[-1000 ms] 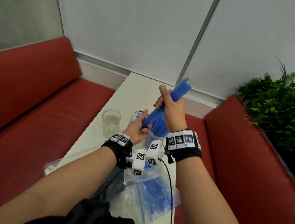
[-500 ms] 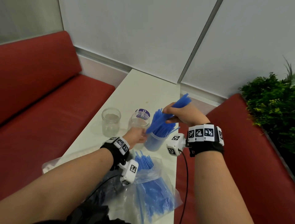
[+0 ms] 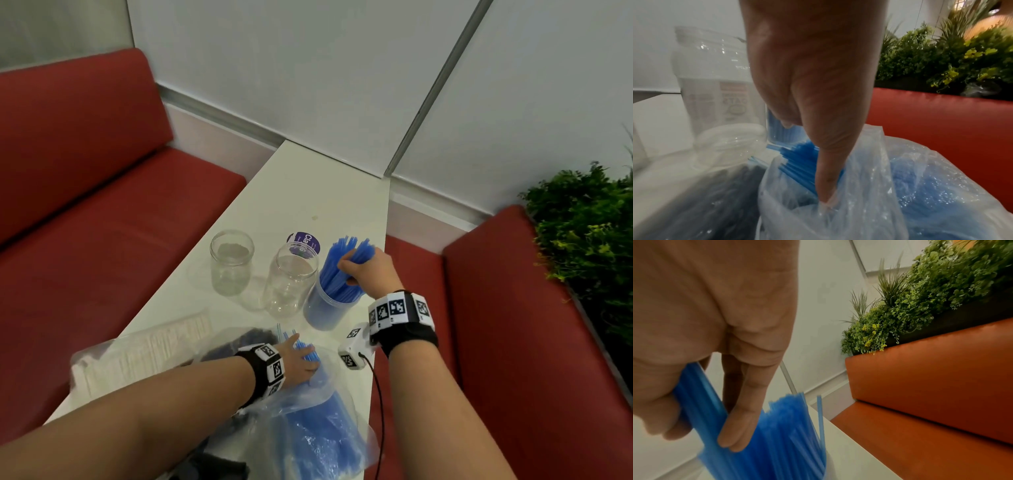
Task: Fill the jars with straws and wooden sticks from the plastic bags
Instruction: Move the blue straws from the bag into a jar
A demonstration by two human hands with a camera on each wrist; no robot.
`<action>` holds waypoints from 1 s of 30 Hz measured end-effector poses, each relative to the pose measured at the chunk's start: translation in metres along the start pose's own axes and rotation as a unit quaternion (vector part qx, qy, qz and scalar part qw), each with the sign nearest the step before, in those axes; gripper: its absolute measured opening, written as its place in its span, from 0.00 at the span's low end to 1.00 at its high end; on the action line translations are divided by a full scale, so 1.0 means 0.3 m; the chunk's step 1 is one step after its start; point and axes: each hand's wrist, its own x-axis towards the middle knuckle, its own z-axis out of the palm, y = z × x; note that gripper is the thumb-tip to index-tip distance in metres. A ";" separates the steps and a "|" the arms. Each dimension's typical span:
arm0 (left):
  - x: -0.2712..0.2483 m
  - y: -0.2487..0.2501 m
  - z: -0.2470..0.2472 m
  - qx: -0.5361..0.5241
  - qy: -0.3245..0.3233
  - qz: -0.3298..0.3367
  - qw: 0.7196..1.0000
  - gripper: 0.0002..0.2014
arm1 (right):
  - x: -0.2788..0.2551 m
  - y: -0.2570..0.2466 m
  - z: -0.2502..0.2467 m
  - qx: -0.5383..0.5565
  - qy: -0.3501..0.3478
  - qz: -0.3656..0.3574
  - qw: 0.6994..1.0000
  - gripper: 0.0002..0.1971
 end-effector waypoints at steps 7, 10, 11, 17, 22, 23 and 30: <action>0.012 0.003 0.054 -0.018 0.004 -0.003 1.000 0.30 | 0.010 0.056 0.077 -0.033 0.001 0.001 0.999 0.08; 0.021 -0.010 0.068 -0.010 0.031 -0.020 0.999 0.29 | 0.017 0.059 0.067 0.003 -0.002 0.028 1.000 0.07; 0.024 -0.013 0.070 -0.005 0.031 -0.027 0.999 0.28 | 0.019 0.060 0.061 0.016 0.005 0.025 1.000 0.09; 0.042 -0.020 0.080 0.035 0.027 -0.040 0.998 0.19 | 0.011 0.041 0.041 0.055 0.166 -0.121 0.977 0.20; 0.065 0.002 0.095 0.028 0.042 -0.025 0.998 0.23 | 0.012 0.044 0.103 -0.139 0.187 -0.203 0.951 0.23; 0.064 0.009 0.093 0.025 0.026 -0.020 0.999 0.23 | 0.014 0.059 0.121 -0.189 0.137 -0.172 0.957 0.25; 0.050 0.012 0.092 0.051 -0.002 -0.030 0.998 0.17 | -0.016 0.153 0.171 -0.269 0.049 -0.075 0.959 0.35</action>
